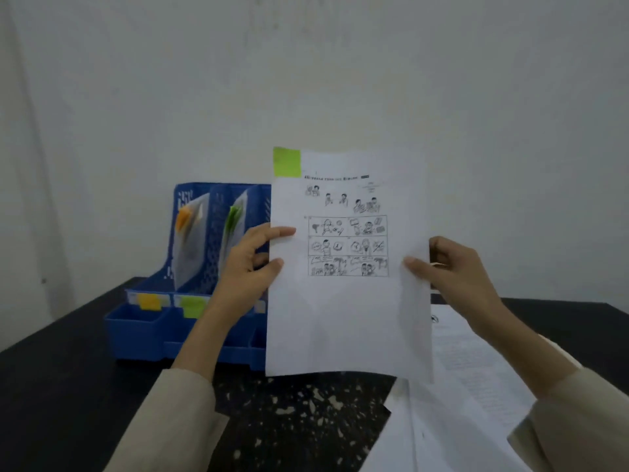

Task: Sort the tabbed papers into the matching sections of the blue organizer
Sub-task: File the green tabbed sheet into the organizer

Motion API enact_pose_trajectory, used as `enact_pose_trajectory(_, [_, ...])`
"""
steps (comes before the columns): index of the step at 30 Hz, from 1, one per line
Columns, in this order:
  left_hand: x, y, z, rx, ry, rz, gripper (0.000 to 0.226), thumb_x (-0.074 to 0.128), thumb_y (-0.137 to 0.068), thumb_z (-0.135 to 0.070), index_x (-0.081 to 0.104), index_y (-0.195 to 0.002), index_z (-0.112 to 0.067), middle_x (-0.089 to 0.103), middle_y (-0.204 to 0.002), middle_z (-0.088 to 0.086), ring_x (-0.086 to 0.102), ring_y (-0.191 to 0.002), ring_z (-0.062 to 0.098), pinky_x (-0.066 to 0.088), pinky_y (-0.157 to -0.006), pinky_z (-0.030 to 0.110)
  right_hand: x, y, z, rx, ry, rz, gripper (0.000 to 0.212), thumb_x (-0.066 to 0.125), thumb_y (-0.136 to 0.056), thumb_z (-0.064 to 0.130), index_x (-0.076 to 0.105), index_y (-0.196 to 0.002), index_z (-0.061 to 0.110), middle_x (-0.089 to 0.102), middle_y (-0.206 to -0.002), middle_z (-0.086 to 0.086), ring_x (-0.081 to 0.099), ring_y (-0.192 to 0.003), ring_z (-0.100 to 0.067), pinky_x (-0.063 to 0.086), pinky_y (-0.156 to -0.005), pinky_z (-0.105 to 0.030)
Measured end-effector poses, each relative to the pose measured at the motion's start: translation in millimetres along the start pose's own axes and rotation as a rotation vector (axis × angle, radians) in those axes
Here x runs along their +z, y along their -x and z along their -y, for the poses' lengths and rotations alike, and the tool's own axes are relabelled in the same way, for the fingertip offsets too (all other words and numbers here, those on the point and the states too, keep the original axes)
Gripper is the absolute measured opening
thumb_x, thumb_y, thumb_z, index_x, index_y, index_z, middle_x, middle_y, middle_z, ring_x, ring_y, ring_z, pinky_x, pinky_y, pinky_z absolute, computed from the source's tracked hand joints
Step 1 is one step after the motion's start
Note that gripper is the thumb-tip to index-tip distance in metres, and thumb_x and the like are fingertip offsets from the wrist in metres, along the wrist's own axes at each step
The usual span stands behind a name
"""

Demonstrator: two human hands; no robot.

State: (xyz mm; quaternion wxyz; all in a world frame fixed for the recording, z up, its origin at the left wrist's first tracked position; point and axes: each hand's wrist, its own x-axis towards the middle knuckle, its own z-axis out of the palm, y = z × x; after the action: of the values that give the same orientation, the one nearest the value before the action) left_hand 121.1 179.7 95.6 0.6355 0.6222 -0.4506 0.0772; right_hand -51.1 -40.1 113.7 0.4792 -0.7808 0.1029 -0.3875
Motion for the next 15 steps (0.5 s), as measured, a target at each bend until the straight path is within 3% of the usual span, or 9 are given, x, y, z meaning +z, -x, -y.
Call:
enact_pose_trajectory(3, [-20.5, 1.4, -7.2, -0.008, 0.018, -0.045, 0.044, 0.048, -0.088, 0.016, 0.063, -0.107, -0.021, 0.053, -0.131, -0.002, 0.066, -0.094, 0.01, 0.056, -0.078, 0.026, 21.8, -7.3, 13.0, -0.113, 0.063, 0.065, 0.009, 0.066, -0.085, 0.012, 0.063, -0.083, 0.021, 0.07, -0.084, 0.005, 0.065, -0.067, -0.004, 0.047, -0.056, -0.015])
enact_pose_trajectory(6, [-47.6, 2.8, -6.1, -0.02, -0.053, -0.147, 0.051, 0.049, -0.087, 0.015, 0.065, -0.105, -0.03, 0.055, -0.125, -0.016, 0.063, -0.098, 0.004, 0.055, -0.087, 0.032, 47.1, -16.0, 24.2, -0.176, 0.11, 0.129, 0.009, 0.066, -0.086, 0.014, 0.062, -0.082, 0.021, 0.068, -0.083, 0.006, 0.064, -0.067, -0.008, 0.048, -0.058, -0.019])
enact_pose_trajectory(8, [-70.1, 4.5, -4.9, -0.028, -0.127, -0.262, 0.057, 0.049, -0.086, 0.015, 0.067, -0.102, -0.037, 0.056, -0.127, -0.014, 0.061, -0.105, 0.005, 0.053, -0.088, 0.026, 67.2, -20.7, 32.7, -0.199, 0.131, 0.183, 0.009, 0.064, -0.087, 0.015, 0.061, -0.083, 0.023, 0.066, -0.084, 0.005, 0.063, -0.073, -0.012, 0.05, -0.058, -0.017])
enact_pose_trajectory(10, [-93.0, 11.1, -6.3, -0.027, -0.191, -0.391, 0.062, 0.046, -0.084, 0.017, 0.067, -0.099, -0.039, 0.058, -0.128, -0.008, 0.062, -0.098, 0.005, 0.05, -0.083, 0.016, 88.7, -24.8, 41.2, -0.237, 0.131, 0.226, 0.014, 0.063, -0.087, 0.012, 0.06, -0.081, 0.024, 0.065, -0.083, 0.001, 0.064, -0.073, -0.014, 0.05, -0.059, -0.017])
enact_pose_trajectory(13, [-125.5, 27.3, -9.5, -0.047, -0.278, -0.557, 0.062, 0.041, -0.083, 0.017, 0.068, -0.102, -0.036, 0.059, -0.128, -0.003, 0.058, -0.095, -0.008, 0.04, -0.076, 0.002, 118.7, -28.9, 55.5, -0.265, 0.076, 0.308, 0.008, 0.061, -0.088, 0.007, 0.063, -0.089, 0.014, 0.068, -0.082, -0.007, 0.067, -0.066, -0.011, 0.055, -0.058, -0.02])
enact_pose_trajectory(14, [-136.9, 32.9, -7.4, -0.063, -0.301, -0.612, 0.061, 0.04, -0.083, 0.016, 0.068, -0.104, -0.034, 0.06, -0.128, 0.001, 0.06, -0.094, -0.005, 0.04, -0.073, 0.002, 127.8, -31.0, 60.0, -0.285, 0.078, 0.329, 0.007, 0.06, -0.089, 0.007, 0.064, -0.092, 0.012, 0.068, -0.083, -0.007, 0.066, -0.064, -0.008, 0.055, -0.057, -0.019])
enact_pose_trajectory(15, [-149.6, 39.7, -5.1, -0.079, -0.319, -0.662, 0.061, 0.04, -0.083, 0.015, 0.069, -0.104, -0.034, 0.062, -0.126, 0.006, 0.063, -0.094, 0.007, 0.042, -0.073, 0.006, 138.6, -32.5, 64.3, -0.311, 0.094, 0.347, 0.007, 0.06, -0.09, 0.009, 0.063, -0.095, 0.012, 0.068, -0.085, -0.005, 0.065, -0.065, -0.007, 0.055, -0.058, -0.017])
